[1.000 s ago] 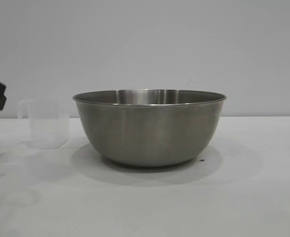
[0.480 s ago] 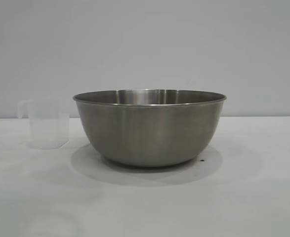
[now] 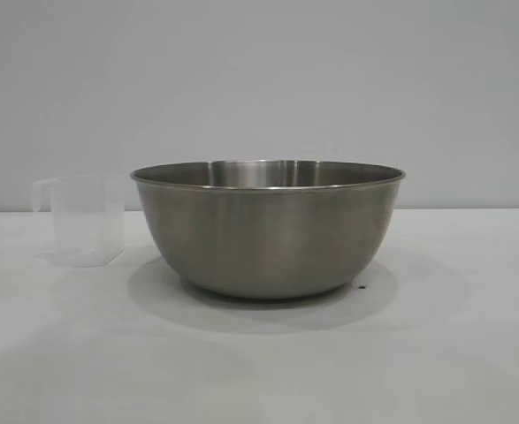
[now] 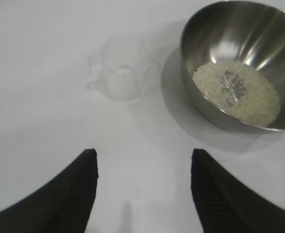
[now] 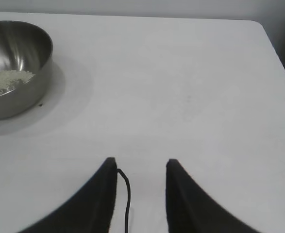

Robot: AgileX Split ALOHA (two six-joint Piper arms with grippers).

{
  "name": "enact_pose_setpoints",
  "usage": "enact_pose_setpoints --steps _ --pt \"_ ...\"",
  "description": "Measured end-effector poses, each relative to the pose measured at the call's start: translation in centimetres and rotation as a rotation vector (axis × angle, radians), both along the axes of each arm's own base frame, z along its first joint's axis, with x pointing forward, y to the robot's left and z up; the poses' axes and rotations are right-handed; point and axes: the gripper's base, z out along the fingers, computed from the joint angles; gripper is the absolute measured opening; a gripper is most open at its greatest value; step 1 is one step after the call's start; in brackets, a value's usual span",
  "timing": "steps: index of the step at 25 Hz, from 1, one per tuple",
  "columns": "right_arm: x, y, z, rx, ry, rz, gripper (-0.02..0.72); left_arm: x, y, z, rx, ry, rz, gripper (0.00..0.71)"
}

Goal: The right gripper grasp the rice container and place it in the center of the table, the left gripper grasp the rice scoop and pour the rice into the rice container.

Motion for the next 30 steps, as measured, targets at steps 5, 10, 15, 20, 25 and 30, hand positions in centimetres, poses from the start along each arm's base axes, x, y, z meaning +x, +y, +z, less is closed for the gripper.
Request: enact_pose_setpoints --steps 5,10,15,20,25,30 --pt "0.0 0.0 0.0 0.000 0.000 0.000 0.232 -4.7 1.6 1.1 -0.001 -0.169 0.001 0.369" --pt "0.0 0.0 0.0 0.000 0.000 0.000 0.232 -8.7 3.4 -0.3 0.048 -0.153 0.043 0.369" --pt "0.0 0.0 0.0 0.000 0.000 0.000 0.232 -10.6 4.4 -1.7 0.108 -0.079 0.072 0.369" --pt "0.0 0.0 0.0 0.000 0.000 0.000 0.232 -10.8 4.4 -2.1 0.120 -0.041 0.072 0.369" --pt "0.0 0.0 0.0 0.000 0.000 0.000 0.232 -9.8 4.3 -2.2 0.112 -0.117 0.080 0.369" --pt "0.0 0.0 0.0 0.000 0.000 0.000 0.232 -9.5 4.1 -2.5 0.116 -0.126 0.074 0.369"
